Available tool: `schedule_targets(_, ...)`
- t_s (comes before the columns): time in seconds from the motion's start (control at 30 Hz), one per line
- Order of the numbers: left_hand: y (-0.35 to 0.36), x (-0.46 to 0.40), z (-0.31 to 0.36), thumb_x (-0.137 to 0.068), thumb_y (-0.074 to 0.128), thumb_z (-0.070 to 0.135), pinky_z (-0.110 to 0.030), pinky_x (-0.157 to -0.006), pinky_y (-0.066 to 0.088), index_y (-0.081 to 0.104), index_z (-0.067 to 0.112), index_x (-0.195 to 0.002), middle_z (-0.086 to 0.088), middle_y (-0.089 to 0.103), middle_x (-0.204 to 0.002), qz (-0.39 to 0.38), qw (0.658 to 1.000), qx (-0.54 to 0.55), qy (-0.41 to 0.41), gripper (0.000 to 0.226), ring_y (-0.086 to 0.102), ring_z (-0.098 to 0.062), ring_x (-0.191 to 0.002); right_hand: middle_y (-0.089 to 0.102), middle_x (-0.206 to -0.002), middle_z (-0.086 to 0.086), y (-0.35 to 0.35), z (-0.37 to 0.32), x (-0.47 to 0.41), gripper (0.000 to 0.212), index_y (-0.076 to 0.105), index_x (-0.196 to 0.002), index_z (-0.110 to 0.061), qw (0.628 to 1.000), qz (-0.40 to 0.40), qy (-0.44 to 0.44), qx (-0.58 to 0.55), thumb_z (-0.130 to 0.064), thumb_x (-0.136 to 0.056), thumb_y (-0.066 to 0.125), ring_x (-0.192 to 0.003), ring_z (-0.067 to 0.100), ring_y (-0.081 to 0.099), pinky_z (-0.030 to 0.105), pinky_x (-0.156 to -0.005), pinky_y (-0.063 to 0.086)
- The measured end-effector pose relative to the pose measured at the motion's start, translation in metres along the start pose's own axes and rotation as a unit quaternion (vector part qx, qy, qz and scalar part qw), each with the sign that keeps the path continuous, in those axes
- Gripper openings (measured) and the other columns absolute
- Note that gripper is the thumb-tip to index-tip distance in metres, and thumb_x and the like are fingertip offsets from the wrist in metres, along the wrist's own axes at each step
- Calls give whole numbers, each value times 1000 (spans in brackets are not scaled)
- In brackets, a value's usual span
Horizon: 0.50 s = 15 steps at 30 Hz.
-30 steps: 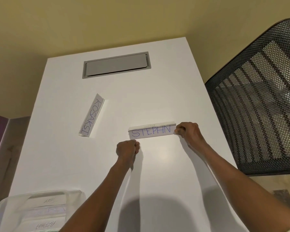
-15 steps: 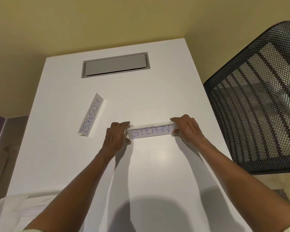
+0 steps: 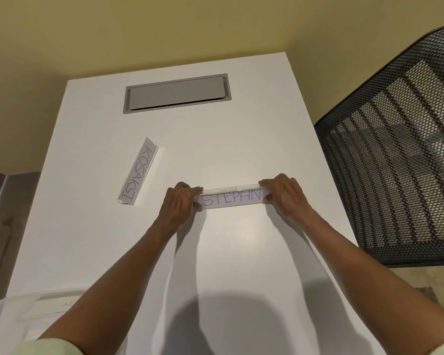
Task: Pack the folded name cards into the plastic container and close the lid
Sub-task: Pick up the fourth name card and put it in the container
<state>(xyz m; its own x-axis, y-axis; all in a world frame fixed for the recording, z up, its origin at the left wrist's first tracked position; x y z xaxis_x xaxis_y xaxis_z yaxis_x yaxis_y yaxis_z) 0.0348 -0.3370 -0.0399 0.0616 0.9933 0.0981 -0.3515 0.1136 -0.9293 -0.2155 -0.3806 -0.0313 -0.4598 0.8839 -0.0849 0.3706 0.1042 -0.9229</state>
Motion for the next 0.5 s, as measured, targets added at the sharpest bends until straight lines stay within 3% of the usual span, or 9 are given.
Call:
schedule_targets(0.1,1,-1,-2,-78,75,18,-30,-80,37,65,15,-123,-15,69,-106,-11,1000,6,-15,46,59,-27,-107,72,-87,14,1,-4,1,37,68,-102,2,1000,-2,-13,6,6,-66,76,-77,38,61,40,-64,41)
schedule_targets(0.2,0,-3,-1,-78,74,16,-29,-78,34,66,16,-121,-14,69,-104,-19,1000,4,-23,43,59,-27,-107,72,-87,13,2,2,-2,28,68,-104,-2,1000,-12,16,19,-1,-75,68,-84,37,58,36,-68,35)
schedule_targets(0.5,-3,-4,4,-82,66,13,-38,-82,45,66,15,-122,-11,73,-100,-35,999,-29,-21,40,58,-29,-106,71,-79,7,0,4,-4,21,68,-97,-7,999,-25,37,27,-6,-77,66,-83,34,57,29,-66,24)
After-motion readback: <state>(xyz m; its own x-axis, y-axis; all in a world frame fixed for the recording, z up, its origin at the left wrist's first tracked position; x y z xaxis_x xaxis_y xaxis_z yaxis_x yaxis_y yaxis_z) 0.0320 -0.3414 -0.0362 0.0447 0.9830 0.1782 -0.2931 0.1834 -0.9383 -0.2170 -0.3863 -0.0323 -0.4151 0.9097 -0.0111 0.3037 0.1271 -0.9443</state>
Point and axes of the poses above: each hand's wrist, its own x-axis away from the middle knuckle, its own y-axis out of the palm, z = x × y, the point moved 9 cm from there along -x, towards the middle knuckle
